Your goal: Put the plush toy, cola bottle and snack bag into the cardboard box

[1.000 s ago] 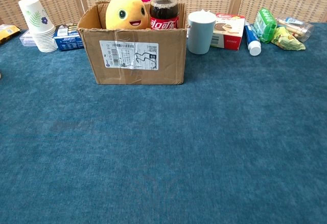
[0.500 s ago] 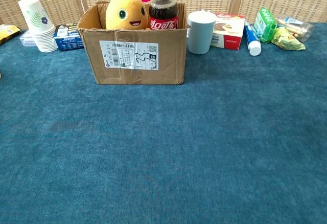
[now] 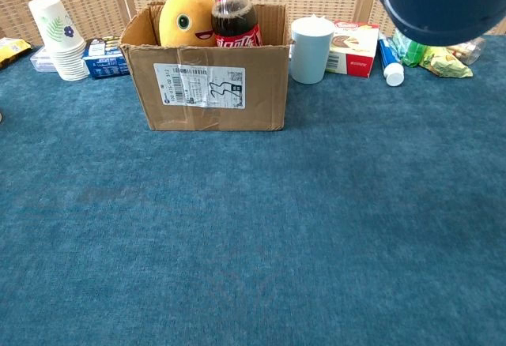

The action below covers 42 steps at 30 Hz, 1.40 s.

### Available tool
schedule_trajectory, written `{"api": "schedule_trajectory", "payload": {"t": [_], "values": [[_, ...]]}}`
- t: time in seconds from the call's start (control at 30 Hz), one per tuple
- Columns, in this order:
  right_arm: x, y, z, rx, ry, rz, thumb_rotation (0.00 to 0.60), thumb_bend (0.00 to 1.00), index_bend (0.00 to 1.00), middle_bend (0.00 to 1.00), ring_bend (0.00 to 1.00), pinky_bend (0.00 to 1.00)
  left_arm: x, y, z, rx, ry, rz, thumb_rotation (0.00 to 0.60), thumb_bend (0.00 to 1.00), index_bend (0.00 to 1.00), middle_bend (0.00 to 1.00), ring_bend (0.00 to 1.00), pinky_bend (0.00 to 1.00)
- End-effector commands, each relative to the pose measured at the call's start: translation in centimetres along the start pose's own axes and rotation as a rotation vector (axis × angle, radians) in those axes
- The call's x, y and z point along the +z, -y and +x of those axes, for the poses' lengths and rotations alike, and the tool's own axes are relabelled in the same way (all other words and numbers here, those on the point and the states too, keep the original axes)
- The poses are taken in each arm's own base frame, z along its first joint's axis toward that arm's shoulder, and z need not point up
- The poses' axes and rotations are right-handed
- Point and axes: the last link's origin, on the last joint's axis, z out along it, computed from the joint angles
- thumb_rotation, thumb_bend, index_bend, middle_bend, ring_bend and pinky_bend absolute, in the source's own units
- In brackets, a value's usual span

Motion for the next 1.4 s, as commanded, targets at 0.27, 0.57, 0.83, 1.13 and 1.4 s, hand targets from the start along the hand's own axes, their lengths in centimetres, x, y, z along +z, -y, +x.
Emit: {"api": "schedule_trajectory", "payload": {"t": [0.27,0.57,0.83,1.13,1.4], "values": [[1.3,-0.9,3.1,0.053,-0.087,-0.026,0.600,0.42,0.51,0.47,0.35,0.54,0.2,-0.1,-0.2,0.006,0.005,0.003,0.600,0.42,0.00,0.00,0.00,0.11],[1.9,-1.2,5.3,0.219,-0.118,-0.104,0.600,0.42,0.51,0.47,0.35,0.54,0.3,-0.2,-0.4,0.014,0.008,0.005,0.600,0.42,0.00,0.00,0.00,0.11],[1.7,-1.2,4.8,0.469,-0.073,-0.190,0.600,0.42,0.51,0.47,0.34,0.52,0.4,-0.1,-0.4,0.012,0.007,0.010,0.600,0.42,0.00,0.00,0.00,0.11],[1.8,-2.8,4.6,0.703,-0.052,-0.296,0.600,0.42,0.51,0.47,0.33,0.51,0.5,-0.1,-0.4,0.014,0.010,0.009,0.600,0.42,0.00,0.00,0.00,0.11],[1.4,-5.8,2.9,0.738,-0.044,-0.391,0.600,0.41,0.51,0.47,0.31,0.50,0.4,-0.1,-0.4,0.013,0.008,0.009,0.600,0.42,0.00,0.00,0.00,0.11]]}}
